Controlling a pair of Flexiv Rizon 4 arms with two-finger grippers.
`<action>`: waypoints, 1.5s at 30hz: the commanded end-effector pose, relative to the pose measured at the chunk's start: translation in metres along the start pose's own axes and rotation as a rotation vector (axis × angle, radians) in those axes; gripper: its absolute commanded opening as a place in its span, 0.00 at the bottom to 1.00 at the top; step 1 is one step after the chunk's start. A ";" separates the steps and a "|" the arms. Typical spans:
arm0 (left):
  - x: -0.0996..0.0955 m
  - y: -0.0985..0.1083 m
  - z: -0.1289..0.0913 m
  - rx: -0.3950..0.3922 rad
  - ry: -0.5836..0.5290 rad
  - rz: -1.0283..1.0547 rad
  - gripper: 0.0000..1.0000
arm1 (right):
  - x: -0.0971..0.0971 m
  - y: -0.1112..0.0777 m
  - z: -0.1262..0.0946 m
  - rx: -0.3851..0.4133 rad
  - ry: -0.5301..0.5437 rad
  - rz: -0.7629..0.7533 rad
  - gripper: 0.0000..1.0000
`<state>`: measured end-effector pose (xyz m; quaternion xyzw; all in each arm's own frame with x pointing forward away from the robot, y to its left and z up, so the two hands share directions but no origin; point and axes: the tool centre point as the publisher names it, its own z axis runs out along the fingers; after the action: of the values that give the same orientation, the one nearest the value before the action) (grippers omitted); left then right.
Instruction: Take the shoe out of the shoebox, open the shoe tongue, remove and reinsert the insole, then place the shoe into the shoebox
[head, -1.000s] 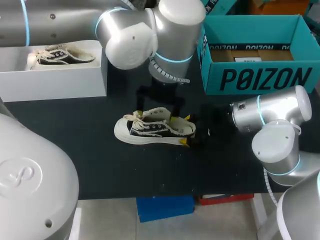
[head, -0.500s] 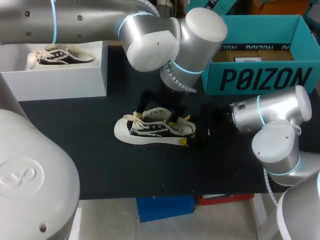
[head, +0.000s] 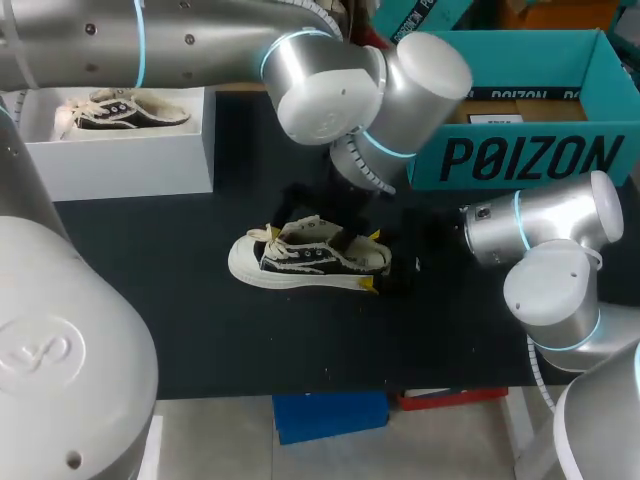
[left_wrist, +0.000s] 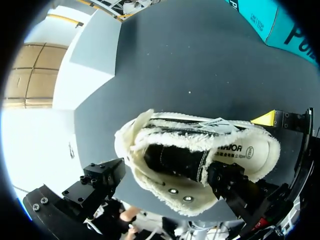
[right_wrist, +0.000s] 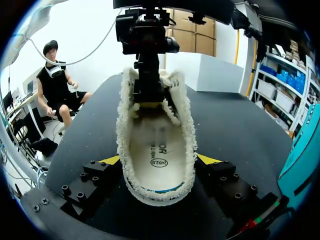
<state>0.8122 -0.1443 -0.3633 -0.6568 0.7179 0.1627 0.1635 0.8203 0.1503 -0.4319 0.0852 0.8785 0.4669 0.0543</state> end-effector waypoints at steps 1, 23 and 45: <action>0.004 -0.002 0.001 -0.006 -0.029 0.015 0.98 | -0.001 0.001 0.003 0.005 -0.001 0.002 0.00; 0.005 -0.004 -0.004 0.005 -0.052 0.032 0.09 | -0.001 0.001 0.003 0.005 -0.001 0.002 0.00; -0.031 -0.008 -0.035 0.148 0.186 -0.050 0.00 | -0.001 0.001 0.003 0.005 -0.001 0.002 0.00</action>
<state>0.8309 -0.1512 -0.3301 -0.6723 0.7150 0.0912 0.1685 0.8209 0.1501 -0.4316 0.0858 0.8784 0.4671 0.0545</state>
